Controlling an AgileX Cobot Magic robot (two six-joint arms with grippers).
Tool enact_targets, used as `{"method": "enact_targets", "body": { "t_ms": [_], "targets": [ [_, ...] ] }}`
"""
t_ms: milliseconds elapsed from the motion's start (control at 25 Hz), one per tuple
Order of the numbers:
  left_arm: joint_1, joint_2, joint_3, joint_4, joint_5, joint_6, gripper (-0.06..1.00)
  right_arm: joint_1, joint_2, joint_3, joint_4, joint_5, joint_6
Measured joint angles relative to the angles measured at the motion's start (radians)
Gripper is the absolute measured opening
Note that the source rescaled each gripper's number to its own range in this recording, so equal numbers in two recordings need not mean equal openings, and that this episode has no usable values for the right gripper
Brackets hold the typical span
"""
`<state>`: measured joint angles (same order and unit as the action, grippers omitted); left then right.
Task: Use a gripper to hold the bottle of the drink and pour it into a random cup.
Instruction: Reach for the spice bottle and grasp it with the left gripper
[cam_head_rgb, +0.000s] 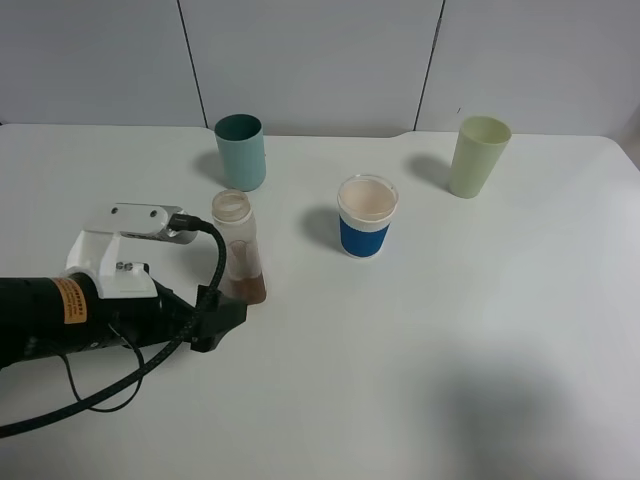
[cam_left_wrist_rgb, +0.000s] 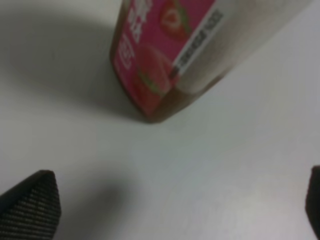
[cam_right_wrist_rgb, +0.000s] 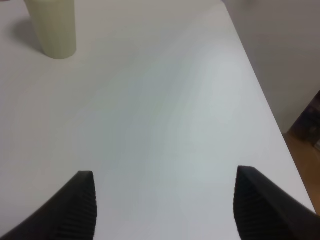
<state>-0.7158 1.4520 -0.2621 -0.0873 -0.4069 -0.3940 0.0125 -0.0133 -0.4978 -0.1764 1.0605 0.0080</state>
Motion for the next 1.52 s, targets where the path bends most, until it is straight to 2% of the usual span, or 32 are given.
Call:
{"method": "enact_targets", "body": {
  "t_ms": [480,920,1040,1240,1360,1520],
  "targets": [
    [-0.005,0.193,0.001,-0.052,-0.293,-0.001,1.0,0.0,0.0,0.0,0.0,0.0,0.0],
    [-0.019,0.204,0.001,-0.192,-0.382,-0.001,1.0,0.0,0.0,0.0,0.0,0.0,0.0],
    [-0.078,0.204,0.005,-0.281,-0.402,0.031,1.0,0.0,0.0,0.0,0.0,0.0,0.0],
    [-0.172,0.204,0.005,-0.44,-0.424,0.139,1.0,0.0,0.0,0.0,0.0,0.0,0.0],
    [-0.198,0.205,-0.021,-0.522,-0.425,0.189,1.0,0.0,0.0,0.0,0.0,0.0,0.0],
    [-0.202,0.228,-0.073,-0.574,-0.415,0.271,1.0,0.0,0.0,0.0,0.0,0.0,0.0]
  ]
}}
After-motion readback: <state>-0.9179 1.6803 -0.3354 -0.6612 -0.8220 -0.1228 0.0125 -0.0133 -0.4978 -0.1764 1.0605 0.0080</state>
